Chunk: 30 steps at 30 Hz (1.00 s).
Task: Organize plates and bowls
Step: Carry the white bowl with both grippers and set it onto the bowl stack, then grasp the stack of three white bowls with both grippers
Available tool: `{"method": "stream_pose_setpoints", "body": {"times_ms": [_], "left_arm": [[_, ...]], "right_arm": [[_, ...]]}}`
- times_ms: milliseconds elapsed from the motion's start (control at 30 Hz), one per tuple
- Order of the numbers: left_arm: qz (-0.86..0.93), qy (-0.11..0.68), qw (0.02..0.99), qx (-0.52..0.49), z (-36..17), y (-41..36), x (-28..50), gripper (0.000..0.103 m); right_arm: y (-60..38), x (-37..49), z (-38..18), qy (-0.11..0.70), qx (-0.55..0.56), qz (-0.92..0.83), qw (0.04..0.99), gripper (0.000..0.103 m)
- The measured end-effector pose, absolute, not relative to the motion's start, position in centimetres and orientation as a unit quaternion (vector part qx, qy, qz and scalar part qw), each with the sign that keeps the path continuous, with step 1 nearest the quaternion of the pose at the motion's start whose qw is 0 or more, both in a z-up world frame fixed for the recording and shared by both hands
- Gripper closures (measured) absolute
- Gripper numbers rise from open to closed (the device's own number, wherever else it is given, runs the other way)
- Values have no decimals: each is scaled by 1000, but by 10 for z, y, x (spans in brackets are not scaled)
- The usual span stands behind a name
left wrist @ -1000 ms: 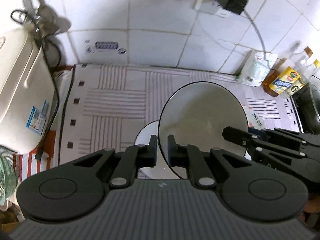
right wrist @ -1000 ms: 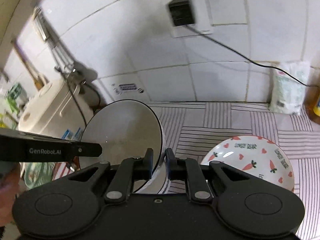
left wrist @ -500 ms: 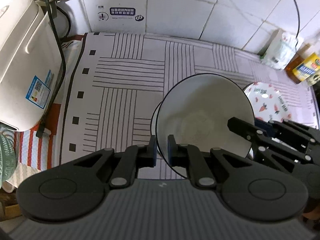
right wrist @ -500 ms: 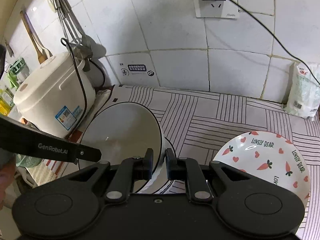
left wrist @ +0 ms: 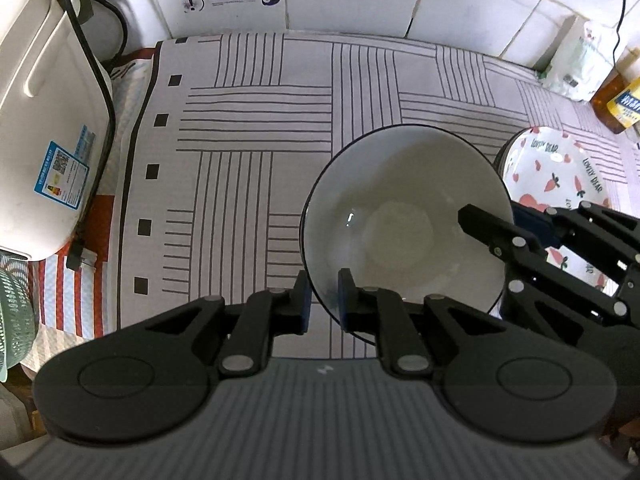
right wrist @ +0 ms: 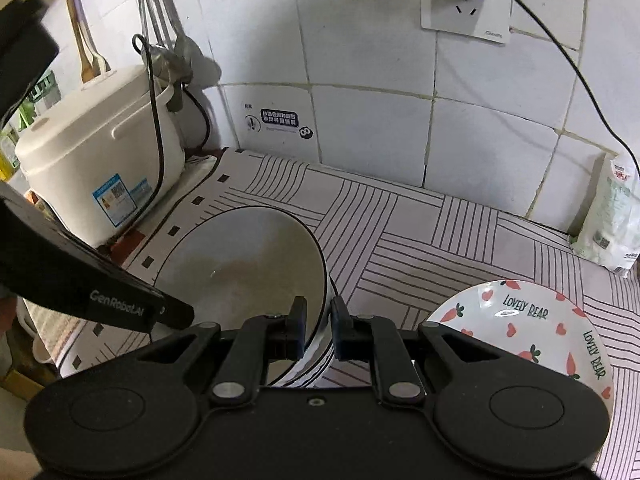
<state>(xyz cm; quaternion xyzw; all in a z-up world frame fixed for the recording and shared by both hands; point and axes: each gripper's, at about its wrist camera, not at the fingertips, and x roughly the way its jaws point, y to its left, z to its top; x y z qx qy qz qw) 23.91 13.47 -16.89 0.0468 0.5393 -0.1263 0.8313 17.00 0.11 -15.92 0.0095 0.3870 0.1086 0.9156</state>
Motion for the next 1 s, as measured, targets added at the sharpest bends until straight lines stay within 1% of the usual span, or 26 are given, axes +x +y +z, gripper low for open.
{"method": "stream_pose_setpoints", "body": {"times_ms": [167,233,300,367,400,467,533,567,600,633,767,833,900,1000], "left_arm": [[-118,544,830,36,-174,137,243,90],[-120,544,830,24,-176,139,243,88],[-120,547,828,11,-176,141,242,88],[-121,545,830,2,-174,143,239,85],[-122,544,830,0,-173,144,236,84],[-127,541,831,-6,-169,146,231,83],[-134,535,834,-7,-163,148,224,78],[-138,531,836,-7,-159,150,219,78],[-142,527,838,-7,-156,151,215,77],[-147,523,840,-9,-152,154,211,76],[-168,501,849,-13,-137,161,189,75],[-180,487,854,-12,-131,164,177,73],[-192,476,858,-13,-126,167,164,72],[-213,464,860,-16,-124,172,146,72]], "right_arm": [[6,170,-162,373,-8,107,921,87],[8,173,-165,377,-10,103,920,84],[7,173,-166,375,-9,96,922,84],[6,172,-165,376,-5,99,921,83],[6,171,-164,376,-3,98,922,82],[6,168,-160,375,1,96,922,82],[5,164,-156,377,9,90,922,80],[6,162,-153,376,14,88,922,79],[7,158,-150,373,17,86,924,77],[8,152,-147,369,18,85,925,72],[11,127,-134,352,17,74,933,66],[12,113,-127,343,19,69,937,59],[13,97,-120,330,20,64,942,57],[15,77,-114,320,19,59,945,50]]}}
